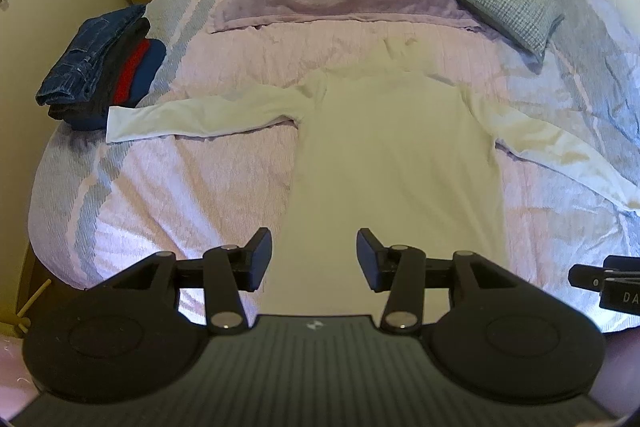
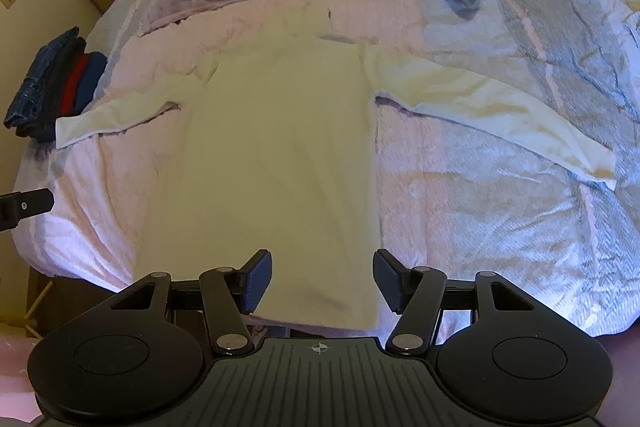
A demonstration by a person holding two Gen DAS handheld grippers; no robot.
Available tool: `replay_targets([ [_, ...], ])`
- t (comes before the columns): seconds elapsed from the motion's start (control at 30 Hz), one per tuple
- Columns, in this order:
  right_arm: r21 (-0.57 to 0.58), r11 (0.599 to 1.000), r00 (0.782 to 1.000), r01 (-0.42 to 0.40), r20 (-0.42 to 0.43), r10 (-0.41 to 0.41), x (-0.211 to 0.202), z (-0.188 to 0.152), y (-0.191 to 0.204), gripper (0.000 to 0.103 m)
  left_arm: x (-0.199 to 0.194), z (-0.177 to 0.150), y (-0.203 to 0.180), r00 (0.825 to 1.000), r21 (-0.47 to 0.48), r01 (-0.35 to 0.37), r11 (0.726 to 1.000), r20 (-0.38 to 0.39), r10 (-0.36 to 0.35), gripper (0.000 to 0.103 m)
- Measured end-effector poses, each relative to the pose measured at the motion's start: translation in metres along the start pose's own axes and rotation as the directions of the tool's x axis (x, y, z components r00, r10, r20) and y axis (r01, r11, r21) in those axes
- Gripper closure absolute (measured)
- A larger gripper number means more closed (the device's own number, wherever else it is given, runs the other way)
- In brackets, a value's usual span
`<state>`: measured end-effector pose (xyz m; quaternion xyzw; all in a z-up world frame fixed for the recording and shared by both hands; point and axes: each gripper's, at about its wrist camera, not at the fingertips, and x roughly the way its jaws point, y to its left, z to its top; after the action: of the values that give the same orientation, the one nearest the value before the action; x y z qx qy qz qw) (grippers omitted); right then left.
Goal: Fold clothes
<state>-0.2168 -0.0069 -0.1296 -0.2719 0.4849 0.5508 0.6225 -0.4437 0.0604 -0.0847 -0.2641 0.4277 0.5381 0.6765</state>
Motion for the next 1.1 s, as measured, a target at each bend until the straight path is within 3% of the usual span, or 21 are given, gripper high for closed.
replay_targets([
  [0.1, 0.005, 1.000, 1.000, -0.006, 0.007, 0.006, 0.004, 0.003, -0.002, 0.043, 0.003, 0.001, 0.007, 1.000, -0.031, 0.019, 0.999, 0.020, -0.018, 0.060],
  [0.2, 0.027, 1.000, 1.000, -0.011, 0.000, 0.011, 0.012, 0.007, -0.008, 0.043, 0.009, 0.002, 0.031, 0.996, -0.131, 0.074, 0.989, 0.051, -0.068, 0.060],
  [0.3, 0.071, 0.997, 1.000, -0.016, 0.005, 0.016, 0.020, 0.014, -0.015, 0.043, 0.019, 0.007, 0.064, 0.993, -0.255, 0.100, 0.962, 0.085, -0.081, 0.060],
  [0.5, 0.141, 0.990, 1.000, 0.026, -0.002, -0.026, 0.044, 0.040, -0.023, 0.043, 0.056, 0.032, 0.132, 0.992, -0.438, 0.075, 0.896, 0.122, -0.024, 0.061],
  [0.63, 0.178, 0.982, 0.998, 0.057, -0.005, -0.057, 0.061, 0.068, -0.021, 0.043, 0.099, 0.065, 0.166, 0.994, -0.532, 0.050, 0.846, 0.107, 0.009, 0.061],
  [0.8, 0.222, 0.967, 0.992, 0.123, -0.039, -0.118, 0.097, 0.110, -0.011, 0.043, 0.176, 0.110, 0.204, 1.000, -0.618, -0.017, 0.786, 0.008, 0.027, 0.061],
  [1.0, 0.219, 0.957, 0.980, 0.189, -0.104, -0.169, 0.156, 0.153, 0.011, 0.043, 0.264, 0.127, 0.252, 0.997, -0.700, -0.069, 0.711, -0.070, 0.028, 0.061],
  [1.1, 0.202, 0.955, 0.971, 0.218, -0.147, -0.191, 0.189, 0.169, 0.020, 0.043, 0.305, 0.120, 0.289, 0.997, -0.770, -0.081, 0.633, -0.073, 0.039, 0.061],
])
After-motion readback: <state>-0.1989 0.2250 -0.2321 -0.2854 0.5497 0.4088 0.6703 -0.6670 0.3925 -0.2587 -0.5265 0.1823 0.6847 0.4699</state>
